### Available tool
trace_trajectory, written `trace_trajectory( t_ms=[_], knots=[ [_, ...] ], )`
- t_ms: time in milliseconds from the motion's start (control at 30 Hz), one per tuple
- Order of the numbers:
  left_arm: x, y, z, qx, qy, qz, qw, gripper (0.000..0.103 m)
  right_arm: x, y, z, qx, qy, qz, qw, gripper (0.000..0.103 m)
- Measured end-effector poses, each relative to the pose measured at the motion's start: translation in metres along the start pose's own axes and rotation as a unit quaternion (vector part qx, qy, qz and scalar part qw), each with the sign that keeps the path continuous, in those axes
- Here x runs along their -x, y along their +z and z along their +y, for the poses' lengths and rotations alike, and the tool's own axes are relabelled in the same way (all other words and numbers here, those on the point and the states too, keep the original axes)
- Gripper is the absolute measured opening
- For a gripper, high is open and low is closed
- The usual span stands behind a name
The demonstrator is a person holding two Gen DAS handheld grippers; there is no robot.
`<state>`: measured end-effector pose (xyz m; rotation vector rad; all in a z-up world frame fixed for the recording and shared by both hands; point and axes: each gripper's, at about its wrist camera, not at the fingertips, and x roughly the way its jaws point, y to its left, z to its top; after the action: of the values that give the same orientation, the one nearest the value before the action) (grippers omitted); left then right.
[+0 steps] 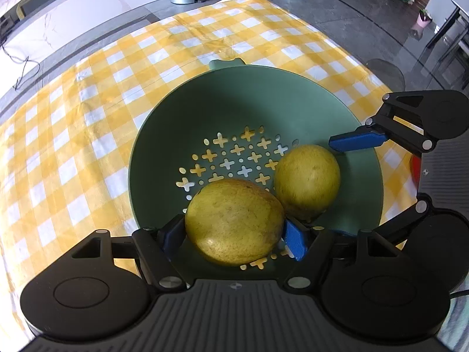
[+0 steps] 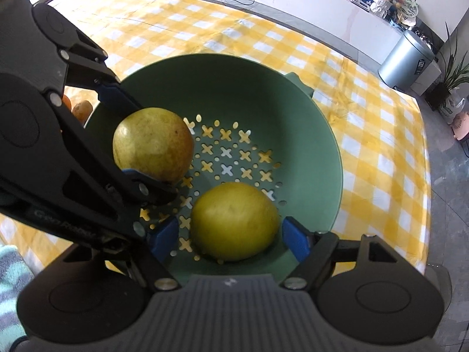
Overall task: Organize fruits
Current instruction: 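Carry the pomelo and pear into the green colander with both tools, then open both tools to release the fruits and withdraw from the colander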
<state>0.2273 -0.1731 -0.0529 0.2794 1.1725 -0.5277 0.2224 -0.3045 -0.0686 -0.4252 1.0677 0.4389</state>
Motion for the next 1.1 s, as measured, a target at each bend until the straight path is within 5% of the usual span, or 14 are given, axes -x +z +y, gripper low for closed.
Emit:
trace_trajectory(
  t_ms=[367, 1100],
  knots=[
    [0.026, 0.003, -0.001, 0.018, -0.002, -0.031, 0.9994, 0.086, 0.014, 0.001, -0.003, 0.006, -0.017, -0.024, 1.000, 0.088],
    [0.117, -0.056, -0.010, 0.024, 0.056, -0.115, 0.9915, 0.086, 0.071, -0.022, 0.029, -0.100, 0.005, -0.107, 0.989, 0.089]
  ],
)
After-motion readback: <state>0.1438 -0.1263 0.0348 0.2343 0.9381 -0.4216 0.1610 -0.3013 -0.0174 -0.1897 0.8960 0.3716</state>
